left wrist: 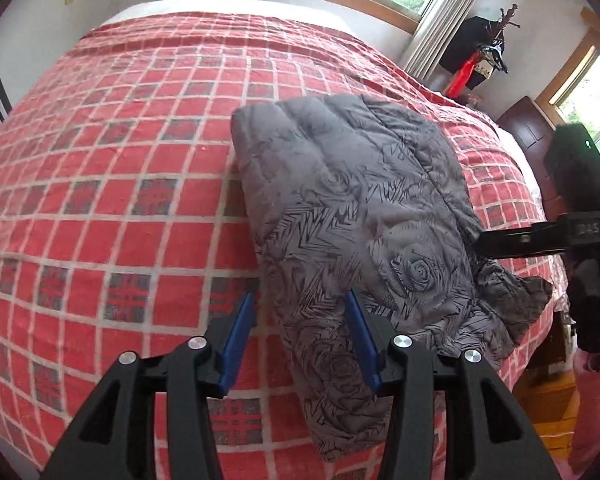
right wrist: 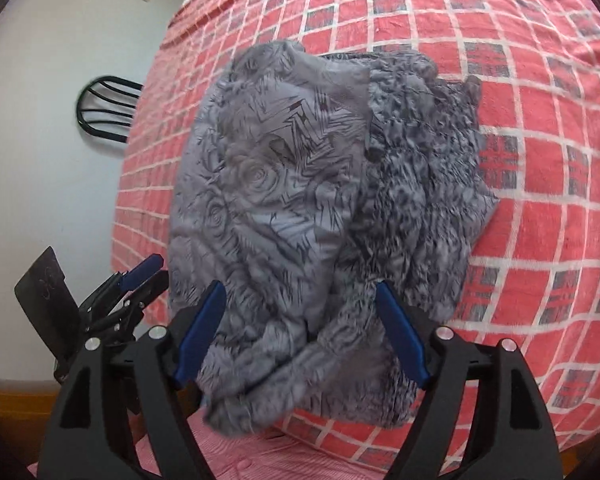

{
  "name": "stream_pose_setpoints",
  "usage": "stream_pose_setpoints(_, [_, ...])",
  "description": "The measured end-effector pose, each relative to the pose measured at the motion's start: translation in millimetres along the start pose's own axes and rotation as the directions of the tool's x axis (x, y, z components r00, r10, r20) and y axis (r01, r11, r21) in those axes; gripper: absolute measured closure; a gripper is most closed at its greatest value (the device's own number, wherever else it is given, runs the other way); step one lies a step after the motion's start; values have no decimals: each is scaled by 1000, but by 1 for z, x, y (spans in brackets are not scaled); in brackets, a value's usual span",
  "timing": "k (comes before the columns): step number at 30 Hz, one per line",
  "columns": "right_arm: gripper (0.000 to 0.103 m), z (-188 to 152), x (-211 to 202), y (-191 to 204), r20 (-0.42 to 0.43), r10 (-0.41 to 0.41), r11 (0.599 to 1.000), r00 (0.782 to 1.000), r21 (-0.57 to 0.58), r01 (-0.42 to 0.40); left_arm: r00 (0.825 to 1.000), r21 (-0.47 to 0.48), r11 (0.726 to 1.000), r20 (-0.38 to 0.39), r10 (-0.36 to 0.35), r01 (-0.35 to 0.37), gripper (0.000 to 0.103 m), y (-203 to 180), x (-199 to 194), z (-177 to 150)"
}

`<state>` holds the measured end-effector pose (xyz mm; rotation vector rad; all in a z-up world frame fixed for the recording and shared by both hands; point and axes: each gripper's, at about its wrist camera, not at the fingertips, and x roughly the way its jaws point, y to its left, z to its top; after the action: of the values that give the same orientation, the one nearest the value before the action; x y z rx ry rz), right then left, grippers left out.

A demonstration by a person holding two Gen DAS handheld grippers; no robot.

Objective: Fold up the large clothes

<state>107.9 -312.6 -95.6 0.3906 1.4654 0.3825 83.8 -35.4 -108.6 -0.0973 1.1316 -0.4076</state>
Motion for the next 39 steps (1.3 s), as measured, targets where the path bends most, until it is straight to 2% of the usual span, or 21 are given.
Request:
stream_pose_setpoints(2, [70, 0, 4, 8, 10, -34, 999, 999, -41, 34, 1000, 1, 1000, 7, -3, 3, 56, 1, -1, 1])
stream_pose_setpoints(4, [77, -2, -1, 16, 40, -60, 995, 997, -73, 62, 1000, -1, 1000, 9, 0, 0, 56, 3, -4, 2])
stream_pose_setpoints(8, [89, -20, -32, 23, 139, -49, 990, 989, -125, 66, 998, 21, 1000, 64, -7, 6, 56, -9, -22, 11])
stream_pose_setpoints(11, [91, -44, -58, 16, 205, -87, 984, 975, -137, 117, 995, 40, 998, 87, -57, 54, 56, -21, -32, 15])
stream_pose_setpoints(14, [91, -56, -60, -7, 198, -121, 985, 973, -97, 143, 994, 80, 993, 66, -91, 86, 56, -40, -25, 17])
stream_pose_setpoints(17, [92, -66, -41, -46, 139, -91, 996, 986, -5, 93, 996, 112, 990, 18, -89, 87, 56, -54, -4, 14])
stream_pose_setpoints(19, [92, -68, -28, -56, 126, -75, 997, 989, 20, 73, 995, 108, 989, -29, -99, 101, 55, -58, 15, 11])
stream_pose_setpoints(23, [91, -74, -7, -71, 119, -42, 998, 992, 49, 36, 998, 148, 988, -37, -48, 53, 54, -63, 30, 5])
stream_pose_setpoints(31, [88, -75, 7, -67, 119, -91, 996, 989, 18, 89, 999, 149, 989, -33, -1, 6, 54, -63, 43, -3])
stream_pose_setpoints(34, [80, -74, -10, -52, 121, -144, 989, 982, -17, 147, 999, 114, 993, -49, -24, 29, 55, -57, 31, 5])
stream_pose_setpoints(37, [72, -73, -47, -37, 203, -212, 972, 956, -55, 227, 999, 91, 995, -9, -45, 45, 56, -51, 11, 17])
stream_pose_setpoints(39, [72, -63, -65, -29, 254, -222, 966, 941, -76, 249, 997, 76, 995, 12, -70, 69, 56, -48, 3, 31])
